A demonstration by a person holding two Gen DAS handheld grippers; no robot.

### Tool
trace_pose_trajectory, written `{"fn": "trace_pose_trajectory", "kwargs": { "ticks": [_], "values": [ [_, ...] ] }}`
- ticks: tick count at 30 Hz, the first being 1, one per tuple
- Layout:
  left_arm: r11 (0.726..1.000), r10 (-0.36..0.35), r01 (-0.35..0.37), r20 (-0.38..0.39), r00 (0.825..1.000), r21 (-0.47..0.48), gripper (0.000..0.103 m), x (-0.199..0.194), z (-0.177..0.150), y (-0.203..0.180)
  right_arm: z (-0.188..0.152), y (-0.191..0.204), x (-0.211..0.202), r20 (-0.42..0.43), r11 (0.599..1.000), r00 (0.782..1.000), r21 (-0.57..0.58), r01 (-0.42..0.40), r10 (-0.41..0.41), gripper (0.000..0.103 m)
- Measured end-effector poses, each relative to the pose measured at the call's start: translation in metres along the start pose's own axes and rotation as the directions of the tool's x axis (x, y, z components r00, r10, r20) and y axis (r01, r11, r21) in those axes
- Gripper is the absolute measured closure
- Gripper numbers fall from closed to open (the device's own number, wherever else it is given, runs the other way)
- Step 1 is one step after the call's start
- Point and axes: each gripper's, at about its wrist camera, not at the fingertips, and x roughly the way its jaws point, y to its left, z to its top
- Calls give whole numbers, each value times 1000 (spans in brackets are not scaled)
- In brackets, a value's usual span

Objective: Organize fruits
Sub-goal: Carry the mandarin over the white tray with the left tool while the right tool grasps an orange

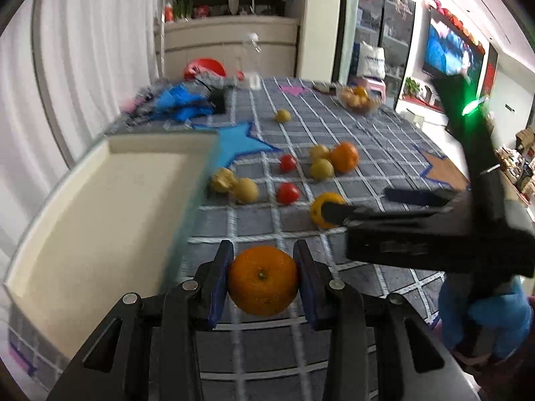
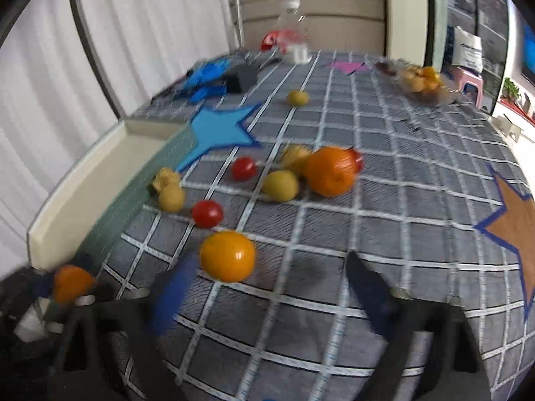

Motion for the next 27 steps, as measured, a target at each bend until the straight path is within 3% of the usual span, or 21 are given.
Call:
{"fn": "trace_pose_trajectory", "kwargs": {
  "ticks": [1, 3, 4, 5, 9, 12, 13, 14, 16, 24, 26, 27],
  "values": [
    [1000, 17, -17, 14, 1000, -4, 62, -4, 1, 5, 1, 4, 5, -24, 1000, 1000, 4, -15, 15, 38],
    [998, 56, -55, 39, 998, -16, 62, -11, 2, 16, -2, 12, -2, -14, 999, 999, -22, 28, -29, 55],
    [998, 66, -65, 45, 997, -24, 62, -13, 2, 21, -2, 15, -4, -7, 999, 999, -30, 36, -37, 75],
    [997, 72, -71, 46, 996, -32, 62, -13, 2, 26, -2, 16, -4, -12, 999, 1000, -26, 24, -25, 86],
    [993, 98, -95, 33, 995, -75, 62, -11, 1, 49, -3, 8, -19, 23, 1000, 1000, 10, 5, -5, 87],
    [988, 119, -116, 26, 993, -100, 62, -9, 0, 64, -2, 6, -18, 1, 1000, 1000, -19, 22, -22, 85],
    [987, 125, -122, 27, 992, -105, 62, -9, 0, 69, -1, 5, -17, -6, 999, 999, -18, 37, -38, 71],
    [986, 131, -127, 30, 991, -109, 62, -9, 0, 73, 0, 1, -17, -9, 999, 999, -5, 50, -50, 38],
    [984, 137, -133, 30, 990, -120, 62, -9, 0, 80, 2, -3, -19, 25, 999, 999, 21, 42, -43, 26],
    [979, 142, -139, 7, 990, -152, 62, -1, -2, 99, 22, -1, -5, 26, 998, 1000, 62, 5, -7, 28],
    [978, 146, -143, 6, 989, -154, 62, 0, -2, 103, 24, -3, 6, 2, 996, 1000, 83, -13, 13, 53],
    [978, 148, -145, 5, 989, -153, 62, 0, -2, 104, 22, -5, 11, -15, 995, 1000, 95, -25, 26, 61]
  ]
}}
